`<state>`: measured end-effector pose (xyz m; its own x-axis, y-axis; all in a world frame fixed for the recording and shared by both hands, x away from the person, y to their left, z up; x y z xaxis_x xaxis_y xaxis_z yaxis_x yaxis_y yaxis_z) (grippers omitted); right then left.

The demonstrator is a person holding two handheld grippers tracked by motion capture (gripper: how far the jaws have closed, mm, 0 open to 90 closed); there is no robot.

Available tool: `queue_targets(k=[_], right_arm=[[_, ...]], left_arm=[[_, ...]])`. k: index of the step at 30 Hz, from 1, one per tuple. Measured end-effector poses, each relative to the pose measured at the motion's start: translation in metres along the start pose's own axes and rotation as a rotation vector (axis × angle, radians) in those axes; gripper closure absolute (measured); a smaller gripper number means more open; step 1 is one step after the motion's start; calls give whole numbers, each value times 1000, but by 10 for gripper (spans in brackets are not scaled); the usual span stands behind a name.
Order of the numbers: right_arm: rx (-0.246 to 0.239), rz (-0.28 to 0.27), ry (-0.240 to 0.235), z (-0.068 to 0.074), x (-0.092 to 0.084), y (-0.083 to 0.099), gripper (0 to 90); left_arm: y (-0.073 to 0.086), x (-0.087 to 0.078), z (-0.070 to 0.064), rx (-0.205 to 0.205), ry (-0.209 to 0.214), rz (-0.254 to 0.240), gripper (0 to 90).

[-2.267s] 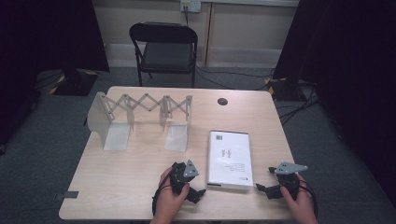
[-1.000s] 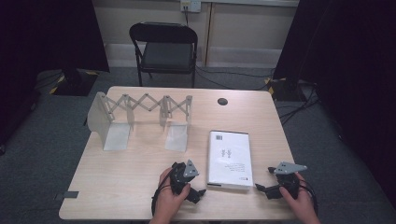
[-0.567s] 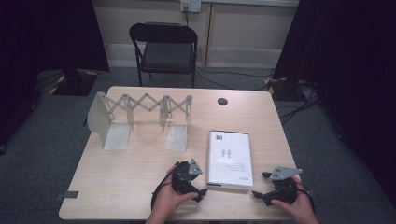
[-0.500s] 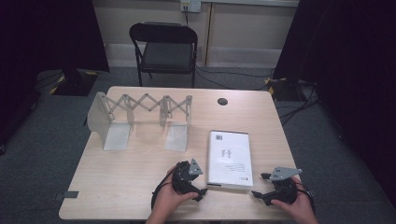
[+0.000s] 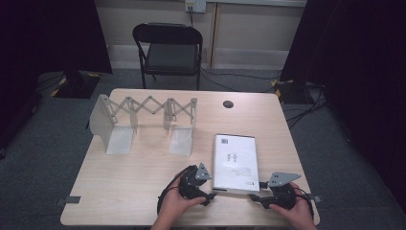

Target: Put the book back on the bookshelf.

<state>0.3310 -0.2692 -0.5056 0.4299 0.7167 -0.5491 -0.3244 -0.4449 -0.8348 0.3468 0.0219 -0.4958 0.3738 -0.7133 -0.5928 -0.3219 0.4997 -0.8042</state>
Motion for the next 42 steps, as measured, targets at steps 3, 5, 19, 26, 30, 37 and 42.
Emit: queue_targets(k=[3,5,19,26,30,37,42], right_arm=[[0,11,25,0,0,-2,547],[20,-13,35,-3,-3,-3,607],[18,-19,50,-1,-8,-12,628],[21,-25,44,-1,-9,-15,636],[28,-27,43,-2,-10,-16,636],[31,-35,36,-2,-11,-18,636],[35,-45,32,-3,-12,-20,636]], left_arm=[[-1,0,0,8,6,20,197],[-2,1,0,12,6,19,197],[-27,-6,-8,56,0,12,161],[-46,0,-17,88,12,-10,159],[-54,8,-20,122,-17,-17,157],[-64,26,-27,148,26,-6,159],[-70,40,-33,200,33,15,161]])
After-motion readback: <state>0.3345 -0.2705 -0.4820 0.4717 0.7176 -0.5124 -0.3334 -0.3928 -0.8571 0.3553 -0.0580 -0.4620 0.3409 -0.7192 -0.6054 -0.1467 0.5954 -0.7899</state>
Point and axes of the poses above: each handheld gripper's, and its own axes: x roughly forward along the jaws, y roughly out of its underside, z roughly to its left, the point moved 2 cm from there along x, roughly forward along the jaws, and after that the axes turned 10 degrees about -z, right-handed, at the moved point
